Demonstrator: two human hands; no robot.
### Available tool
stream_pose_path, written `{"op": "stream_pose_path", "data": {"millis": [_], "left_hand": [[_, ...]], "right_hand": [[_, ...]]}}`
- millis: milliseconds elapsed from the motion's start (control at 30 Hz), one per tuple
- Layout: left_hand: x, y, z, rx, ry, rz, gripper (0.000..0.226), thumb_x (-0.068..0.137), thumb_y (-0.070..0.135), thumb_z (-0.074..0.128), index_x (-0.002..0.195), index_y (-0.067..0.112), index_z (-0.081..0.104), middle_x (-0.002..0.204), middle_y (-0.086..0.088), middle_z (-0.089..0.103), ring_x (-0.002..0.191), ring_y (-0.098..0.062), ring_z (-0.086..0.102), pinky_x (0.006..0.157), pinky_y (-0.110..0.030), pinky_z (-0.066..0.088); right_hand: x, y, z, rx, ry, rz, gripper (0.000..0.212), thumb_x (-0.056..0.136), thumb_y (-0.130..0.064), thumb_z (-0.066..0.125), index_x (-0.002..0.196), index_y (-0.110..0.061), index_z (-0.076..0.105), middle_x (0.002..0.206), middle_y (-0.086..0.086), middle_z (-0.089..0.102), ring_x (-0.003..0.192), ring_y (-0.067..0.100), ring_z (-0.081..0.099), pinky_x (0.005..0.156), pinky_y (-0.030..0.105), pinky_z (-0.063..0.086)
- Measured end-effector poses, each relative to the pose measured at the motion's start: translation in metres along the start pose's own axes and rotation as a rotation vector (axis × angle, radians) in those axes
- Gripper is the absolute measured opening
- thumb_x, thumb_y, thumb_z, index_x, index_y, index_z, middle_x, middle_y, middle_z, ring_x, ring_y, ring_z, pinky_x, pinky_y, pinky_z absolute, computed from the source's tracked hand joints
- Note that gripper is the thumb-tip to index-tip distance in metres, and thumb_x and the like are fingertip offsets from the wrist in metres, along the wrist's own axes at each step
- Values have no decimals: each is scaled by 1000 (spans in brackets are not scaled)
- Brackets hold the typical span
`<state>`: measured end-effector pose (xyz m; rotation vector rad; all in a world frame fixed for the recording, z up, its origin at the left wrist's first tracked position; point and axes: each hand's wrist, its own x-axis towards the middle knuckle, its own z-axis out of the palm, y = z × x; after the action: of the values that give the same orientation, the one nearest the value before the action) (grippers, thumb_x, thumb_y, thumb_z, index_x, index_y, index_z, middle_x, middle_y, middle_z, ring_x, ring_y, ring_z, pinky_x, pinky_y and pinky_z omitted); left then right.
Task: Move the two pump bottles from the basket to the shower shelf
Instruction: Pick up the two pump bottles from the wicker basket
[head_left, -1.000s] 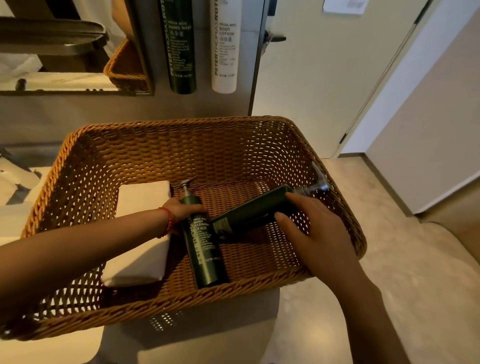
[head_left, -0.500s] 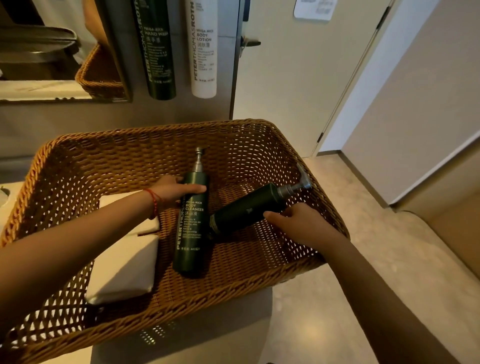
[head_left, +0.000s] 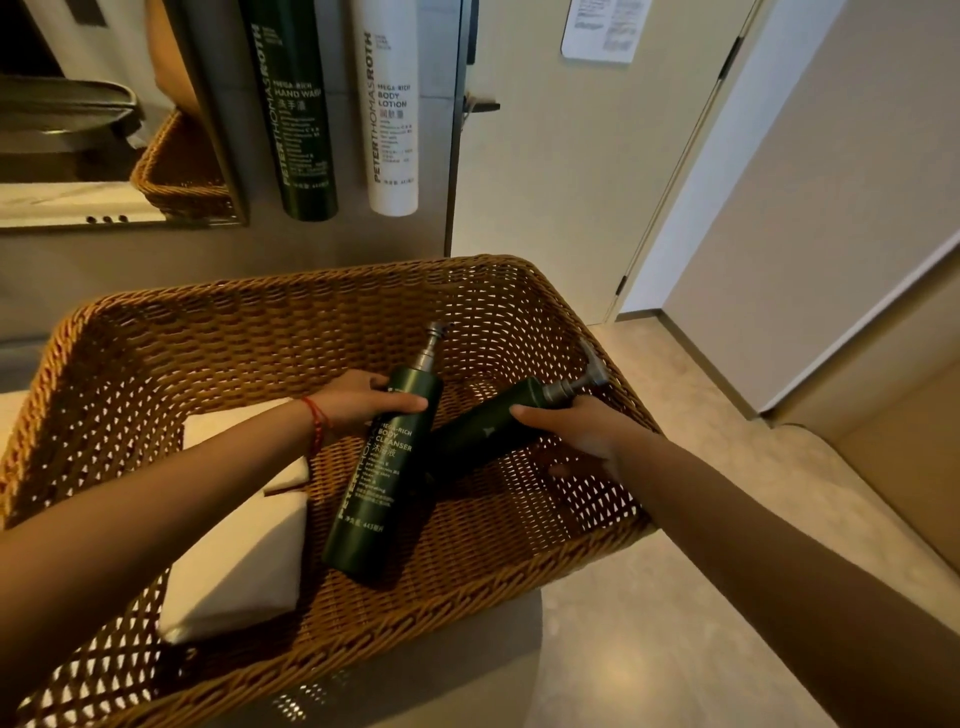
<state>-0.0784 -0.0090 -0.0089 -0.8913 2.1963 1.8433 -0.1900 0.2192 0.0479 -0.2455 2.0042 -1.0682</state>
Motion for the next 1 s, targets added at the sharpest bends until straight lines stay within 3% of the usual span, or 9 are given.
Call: {"op": "stream_pose_path", "data": {"millis": [200,400,533,600,667,800,900,1000], "left_hand": [[1,-1,-2,6,-4,7,26,64,30,72,84,19,59,88,-2,64,81,-14,61,60,-21,45],[-3,-1,-2,-19,9,12,35,62,32,73,89,16,58,92,-3,64,85,-16,61,62,-23,48],[-8,7,0,-42,0,18,57,43,43,76,91,15,60,95,-6,65,90,-21,62,70,-29,50],[-12,13,0,-62,6,38,64,37,45,81,89,15,60,95,-7,66,90,-22,63,73,-31,50],[-18,20,-1,-66,22,70,64,35,47,82,87,16,61,92,-6,67,86,-20,64,72,-30,51],[-34,39,1,-133,17,136,51,45,39,75,88,15,60,88,-4,67,73,-13,68,58,-22,52],[-48,59,4,-153,34,163,52,48,40,71,91,15,59,91,-5,65,81,-18,65,66,-28,50],[-64,83,6,-149,79,206,57,45,49,69,89,15,59,92,-6,63,88,-22,60,79,-36,48]], "right_hand": [[10,-1,4,168,3,1,71,70,-26,73,129,-12,37,130,8,47,112,25,47,96,44,44],[12,-3,2,116,45,-64,75,66,-33,74,128,-10,38,131,11,47,115,27,47,105,43,33],[10,-4,-1,107,87,-213,72,67,-32,75,127,-14,40,121,1,47,107,17,46,94,34,35],[6,-6,0,107,97,-301,64,67,-32,74,122,-17,44,102,-11,48,87,4,46,77,23,35],[2,-8,0,120,106,-374,52,68,-32,73,112,-22,48,92,-15,49,81,0,45,64,18,34],[-8,-14,-2,189,196,-503,41,71,-32,69,105,-22,49,95,-8,54,88,7,53,70,23,44],[-20,-25,-6,348,252,-548,45,75,-31,66,112,-13,49,98,-1,57,91,15,59,71,27,52],[-35,-40,-14,469,295,-607,40,76,-35,64,107,-15,49,103,5,59,94,19,61,73,31,55]]}}
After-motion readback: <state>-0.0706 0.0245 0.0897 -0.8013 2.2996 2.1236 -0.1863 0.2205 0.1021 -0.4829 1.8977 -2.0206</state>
